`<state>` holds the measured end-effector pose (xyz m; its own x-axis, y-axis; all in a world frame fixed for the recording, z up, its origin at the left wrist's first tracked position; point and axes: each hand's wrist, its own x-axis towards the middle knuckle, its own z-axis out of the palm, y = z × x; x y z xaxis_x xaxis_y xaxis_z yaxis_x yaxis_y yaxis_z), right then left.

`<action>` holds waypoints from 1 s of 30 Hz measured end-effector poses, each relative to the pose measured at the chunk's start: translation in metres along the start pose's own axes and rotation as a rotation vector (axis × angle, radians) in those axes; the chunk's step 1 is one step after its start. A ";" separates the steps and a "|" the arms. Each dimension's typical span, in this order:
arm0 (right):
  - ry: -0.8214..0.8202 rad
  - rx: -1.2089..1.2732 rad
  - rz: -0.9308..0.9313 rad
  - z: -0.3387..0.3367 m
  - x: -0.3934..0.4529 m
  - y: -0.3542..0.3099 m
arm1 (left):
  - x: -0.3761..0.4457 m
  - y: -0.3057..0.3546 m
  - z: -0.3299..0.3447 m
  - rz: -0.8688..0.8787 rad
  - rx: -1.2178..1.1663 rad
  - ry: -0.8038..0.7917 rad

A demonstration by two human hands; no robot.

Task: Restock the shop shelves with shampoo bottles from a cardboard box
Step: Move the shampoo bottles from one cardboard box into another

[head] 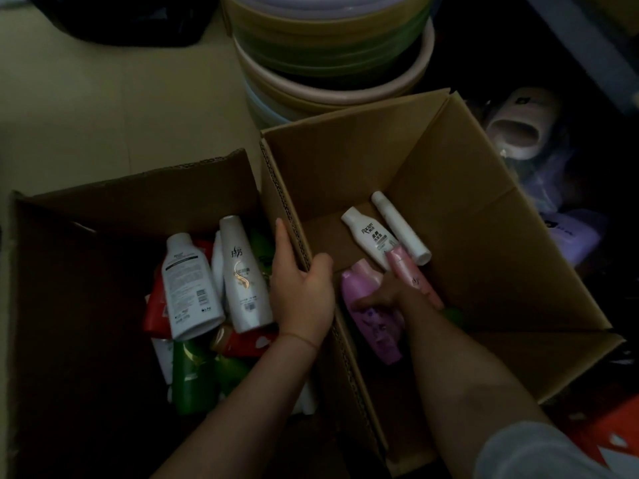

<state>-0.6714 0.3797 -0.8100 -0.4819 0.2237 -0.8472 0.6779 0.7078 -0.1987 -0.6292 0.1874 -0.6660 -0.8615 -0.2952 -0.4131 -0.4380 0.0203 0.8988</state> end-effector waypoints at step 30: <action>-0.141 1.123 -0.738 -0.089 -0.216 -0.128 | 0.001 0.043 -0.083 -0.067 -0.199 -0.304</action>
<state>-0.7031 0.3000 -0.5576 -0.9133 -0.0859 -0.3980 0.4042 -0.3093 -0.8608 -0.6279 0.1090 -0.6161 -0.8826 0.0082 -0.4701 -0.4634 -0.1845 0.8667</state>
